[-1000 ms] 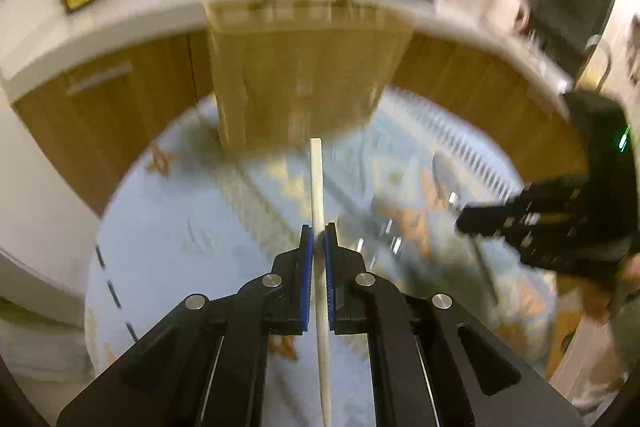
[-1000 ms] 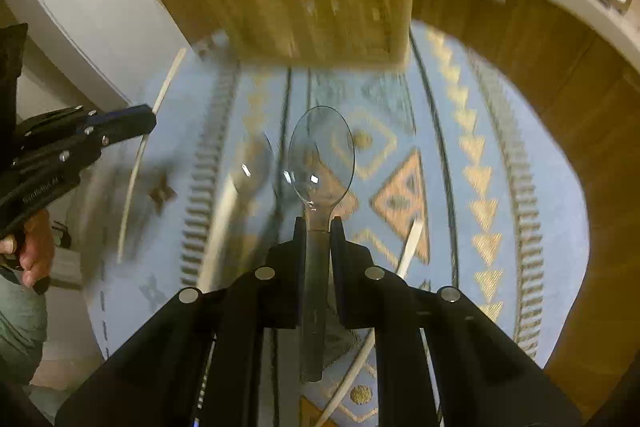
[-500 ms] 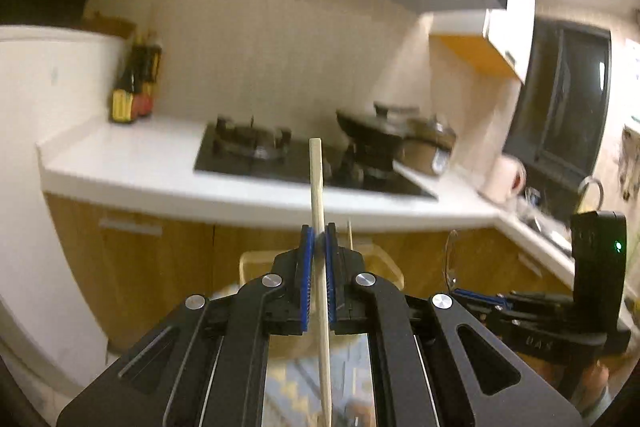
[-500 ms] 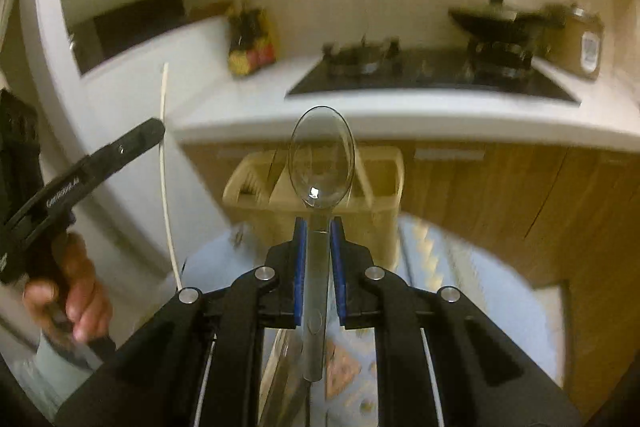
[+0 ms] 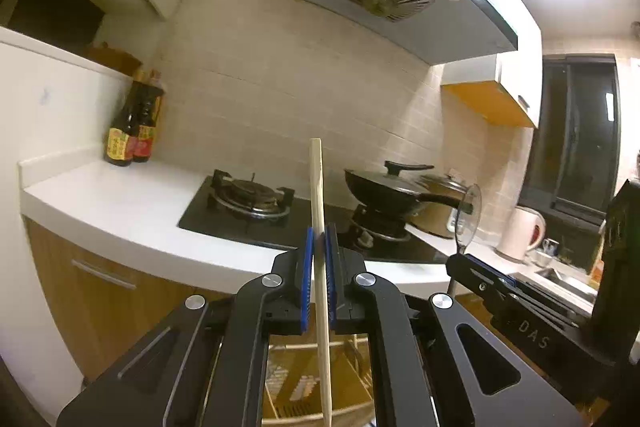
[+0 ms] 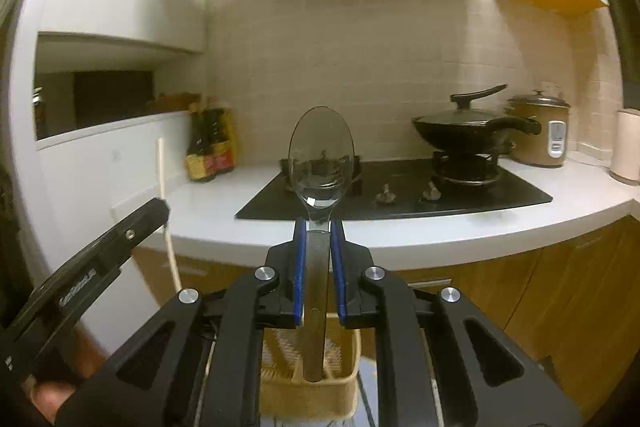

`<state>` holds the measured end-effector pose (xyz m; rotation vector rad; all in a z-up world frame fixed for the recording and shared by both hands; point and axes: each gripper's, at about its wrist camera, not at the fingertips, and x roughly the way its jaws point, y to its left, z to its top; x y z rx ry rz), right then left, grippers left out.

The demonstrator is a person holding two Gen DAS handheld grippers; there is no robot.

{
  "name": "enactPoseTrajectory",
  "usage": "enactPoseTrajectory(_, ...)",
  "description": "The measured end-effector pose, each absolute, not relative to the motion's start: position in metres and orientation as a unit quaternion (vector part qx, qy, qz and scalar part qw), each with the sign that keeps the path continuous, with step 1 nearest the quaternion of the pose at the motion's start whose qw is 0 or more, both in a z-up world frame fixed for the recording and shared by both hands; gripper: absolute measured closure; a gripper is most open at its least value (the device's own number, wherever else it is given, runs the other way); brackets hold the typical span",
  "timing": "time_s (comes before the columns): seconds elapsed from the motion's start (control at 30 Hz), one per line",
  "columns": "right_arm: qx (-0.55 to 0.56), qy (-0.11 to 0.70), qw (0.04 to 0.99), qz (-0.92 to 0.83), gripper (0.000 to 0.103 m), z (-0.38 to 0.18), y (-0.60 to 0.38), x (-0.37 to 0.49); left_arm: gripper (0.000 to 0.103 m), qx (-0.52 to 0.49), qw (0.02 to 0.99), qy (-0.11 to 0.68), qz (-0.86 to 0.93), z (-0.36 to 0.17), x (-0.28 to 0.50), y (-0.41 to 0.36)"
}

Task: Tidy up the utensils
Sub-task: 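Lift the chopstick and clear spoon with both tools toward the basket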

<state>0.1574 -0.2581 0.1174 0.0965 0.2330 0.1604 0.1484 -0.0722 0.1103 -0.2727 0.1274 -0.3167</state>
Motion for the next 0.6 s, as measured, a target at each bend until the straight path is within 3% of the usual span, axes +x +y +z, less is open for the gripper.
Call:
enactPoseTrajectory(0.4, 0.052, 0.144, 0.986, 0.063, 0.093, 0.077, -0.258, 0.186, 0.099, -0.202, 0.969, 0.059, -0.130, 0.101, 0.174, -0.057)
enactPoseTrajectory(0.6, 0.057, 0.144, 0.986, 0.060, 0.093, 0.072, -0.258, 0.190, 0.099, -0.184, 0.977, 0.032, -0.105, 0.100, 0.178, -0.064)
